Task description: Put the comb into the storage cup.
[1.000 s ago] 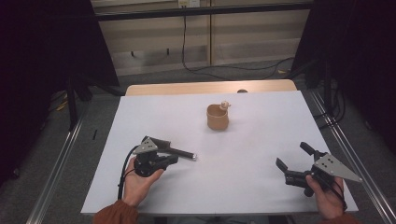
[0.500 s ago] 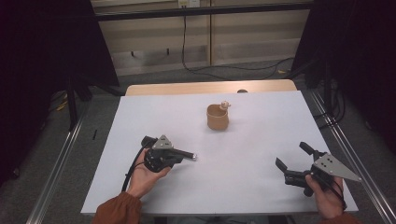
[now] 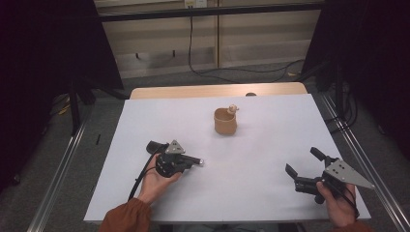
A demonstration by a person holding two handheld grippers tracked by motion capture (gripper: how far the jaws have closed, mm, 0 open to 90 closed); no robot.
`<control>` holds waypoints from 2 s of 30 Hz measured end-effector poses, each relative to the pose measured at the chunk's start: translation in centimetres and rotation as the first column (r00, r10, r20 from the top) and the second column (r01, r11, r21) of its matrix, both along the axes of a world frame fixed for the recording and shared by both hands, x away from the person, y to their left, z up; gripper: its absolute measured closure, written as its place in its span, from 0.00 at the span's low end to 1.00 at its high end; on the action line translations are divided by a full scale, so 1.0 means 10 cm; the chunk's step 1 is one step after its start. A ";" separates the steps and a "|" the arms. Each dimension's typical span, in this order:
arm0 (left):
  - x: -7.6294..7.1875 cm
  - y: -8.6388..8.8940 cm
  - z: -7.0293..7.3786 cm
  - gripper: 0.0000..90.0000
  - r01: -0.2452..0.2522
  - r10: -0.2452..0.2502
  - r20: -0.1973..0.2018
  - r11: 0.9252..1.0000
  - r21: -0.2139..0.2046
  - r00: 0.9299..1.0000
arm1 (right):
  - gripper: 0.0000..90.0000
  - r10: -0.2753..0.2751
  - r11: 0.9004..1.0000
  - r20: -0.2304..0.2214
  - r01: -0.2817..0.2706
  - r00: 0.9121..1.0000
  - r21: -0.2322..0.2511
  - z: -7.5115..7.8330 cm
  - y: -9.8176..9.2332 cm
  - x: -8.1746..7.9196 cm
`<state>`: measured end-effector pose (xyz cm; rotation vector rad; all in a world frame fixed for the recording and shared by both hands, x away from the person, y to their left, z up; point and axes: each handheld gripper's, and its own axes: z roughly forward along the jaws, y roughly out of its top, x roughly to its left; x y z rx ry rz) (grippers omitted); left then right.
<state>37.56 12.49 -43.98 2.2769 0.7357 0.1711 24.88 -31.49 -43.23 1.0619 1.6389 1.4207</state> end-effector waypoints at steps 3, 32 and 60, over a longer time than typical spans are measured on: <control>0.02 0.00 -0.02 1.00 -0.008 0.008 -0.002 1.000 -0.002 1.000 | 0.00 -0.001 1.000 0.002 0.001 1.000 0.000 0.00 0.00 0.00; 0.10 -0.01 -0.07 1.00 -0.051 0.050 -0.017 0.998 -0.028 0.999 | 0.00 0.005 1.000 -0.005 -0.005 1.000 -0.009 -0.01 0.01 0.01; 0.09 -0.22 -0.01 1.00 0.007 -0.010 -0.036 0.997 -0.076 0.999 | 0.00 0.007 1.000 -0.002 -0.007 1.000 -0.011 -0.01 0.01 0.02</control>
